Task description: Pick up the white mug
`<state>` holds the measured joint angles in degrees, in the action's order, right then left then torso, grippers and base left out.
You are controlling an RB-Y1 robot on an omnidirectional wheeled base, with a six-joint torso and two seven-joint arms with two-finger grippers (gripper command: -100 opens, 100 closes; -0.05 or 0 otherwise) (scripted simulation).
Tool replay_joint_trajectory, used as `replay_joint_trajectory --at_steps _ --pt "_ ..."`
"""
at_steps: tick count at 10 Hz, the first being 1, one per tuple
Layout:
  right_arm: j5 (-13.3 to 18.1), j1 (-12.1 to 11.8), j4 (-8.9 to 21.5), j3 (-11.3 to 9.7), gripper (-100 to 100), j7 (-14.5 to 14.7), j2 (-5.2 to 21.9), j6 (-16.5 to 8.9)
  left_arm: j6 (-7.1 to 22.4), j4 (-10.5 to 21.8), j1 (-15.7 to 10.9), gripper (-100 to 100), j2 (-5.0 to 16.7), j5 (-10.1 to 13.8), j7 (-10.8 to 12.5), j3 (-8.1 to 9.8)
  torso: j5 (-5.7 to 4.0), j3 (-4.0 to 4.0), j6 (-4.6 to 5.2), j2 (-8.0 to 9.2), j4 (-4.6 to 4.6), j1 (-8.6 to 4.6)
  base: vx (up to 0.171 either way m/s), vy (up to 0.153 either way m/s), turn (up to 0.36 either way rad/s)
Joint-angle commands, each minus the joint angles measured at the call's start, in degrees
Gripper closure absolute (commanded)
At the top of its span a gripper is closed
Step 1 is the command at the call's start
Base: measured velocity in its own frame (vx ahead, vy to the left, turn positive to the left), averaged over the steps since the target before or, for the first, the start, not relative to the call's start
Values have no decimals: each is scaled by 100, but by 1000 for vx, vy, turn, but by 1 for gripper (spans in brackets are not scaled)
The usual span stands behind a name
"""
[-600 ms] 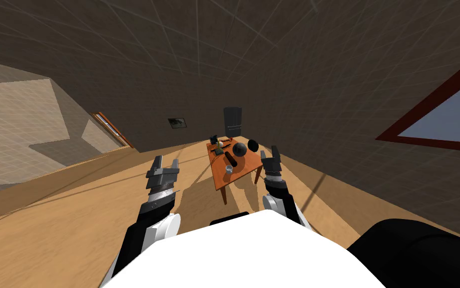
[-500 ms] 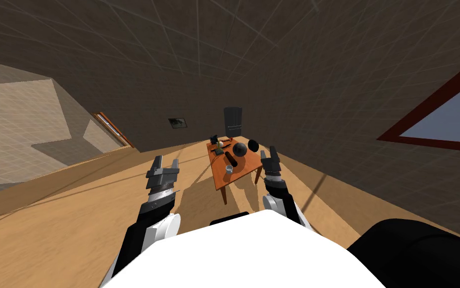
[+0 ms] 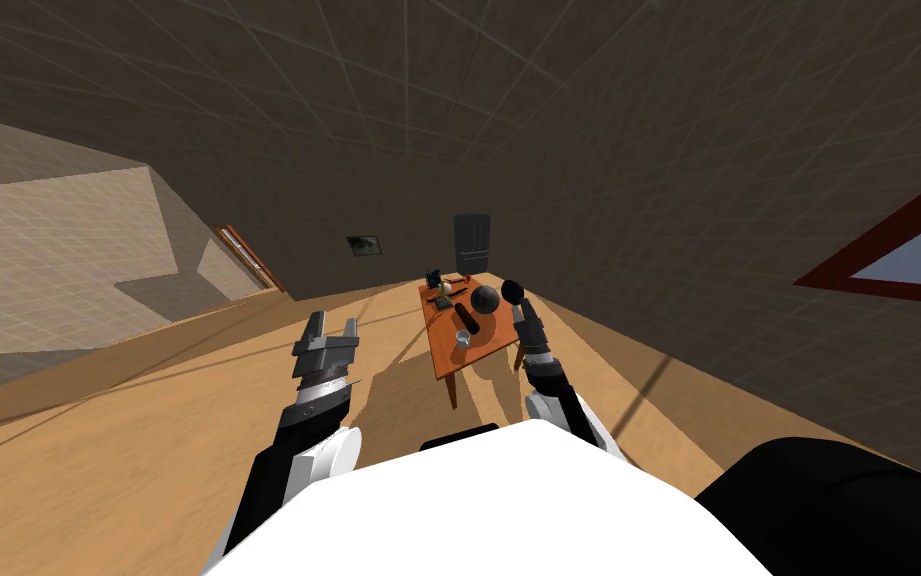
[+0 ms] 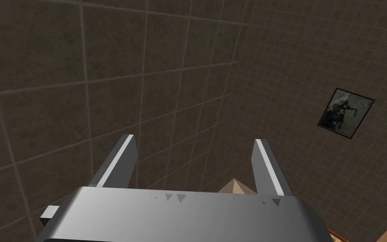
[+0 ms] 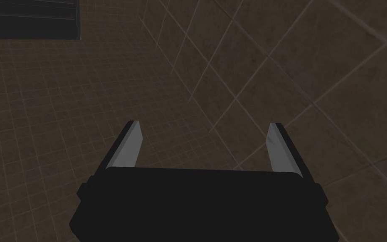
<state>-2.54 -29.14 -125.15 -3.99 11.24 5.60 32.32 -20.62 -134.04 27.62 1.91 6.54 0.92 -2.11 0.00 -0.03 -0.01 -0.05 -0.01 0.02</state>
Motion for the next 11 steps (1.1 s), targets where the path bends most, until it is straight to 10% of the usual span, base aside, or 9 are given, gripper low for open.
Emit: replay_joint_trajectory --at_steps 1,11 --pt "54 131 170 -66 -100 258 219 -131 0 0 0 0 0 0 0 0 0 0 0 0 0 0 11 9 114" --pt "482 614 1257 -709 -100 1725 1067 -505 0 0 1 0 0 0 0 0 0 0 3 -1 0 0 11 8 110"
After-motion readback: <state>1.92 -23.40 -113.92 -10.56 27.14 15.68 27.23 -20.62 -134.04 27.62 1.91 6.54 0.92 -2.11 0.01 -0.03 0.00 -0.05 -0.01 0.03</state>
